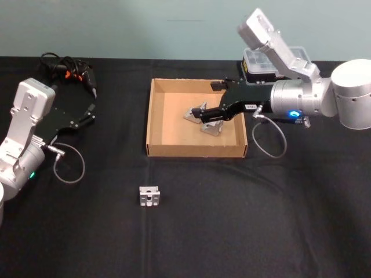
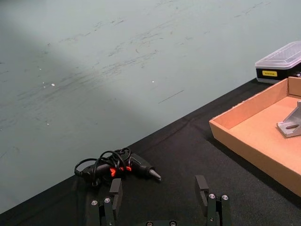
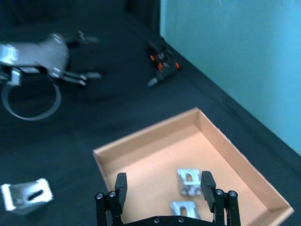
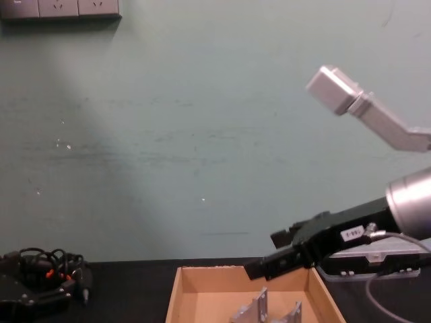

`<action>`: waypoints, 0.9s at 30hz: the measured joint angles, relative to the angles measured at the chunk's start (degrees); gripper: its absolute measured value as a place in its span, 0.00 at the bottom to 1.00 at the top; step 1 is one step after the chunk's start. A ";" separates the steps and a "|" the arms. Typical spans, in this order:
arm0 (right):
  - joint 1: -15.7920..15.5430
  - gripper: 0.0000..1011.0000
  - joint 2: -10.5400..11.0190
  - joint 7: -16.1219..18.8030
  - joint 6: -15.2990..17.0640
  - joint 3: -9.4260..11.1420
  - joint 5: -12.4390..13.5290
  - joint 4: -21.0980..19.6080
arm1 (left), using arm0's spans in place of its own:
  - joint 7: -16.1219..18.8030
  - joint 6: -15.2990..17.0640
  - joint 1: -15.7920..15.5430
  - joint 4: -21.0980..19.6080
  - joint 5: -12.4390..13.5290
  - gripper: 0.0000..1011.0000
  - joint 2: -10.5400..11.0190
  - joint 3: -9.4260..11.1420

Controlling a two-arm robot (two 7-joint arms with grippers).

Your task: Use one hand to pick up the angle iron from the table and place it into the box.

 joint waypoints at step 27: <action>-7.63 0.99 8.90 7.64 -10.20 -3.18 6.24 -17.21 | 0.00 0.00 0.00 0.00 0.00 1.00 0.00 0.00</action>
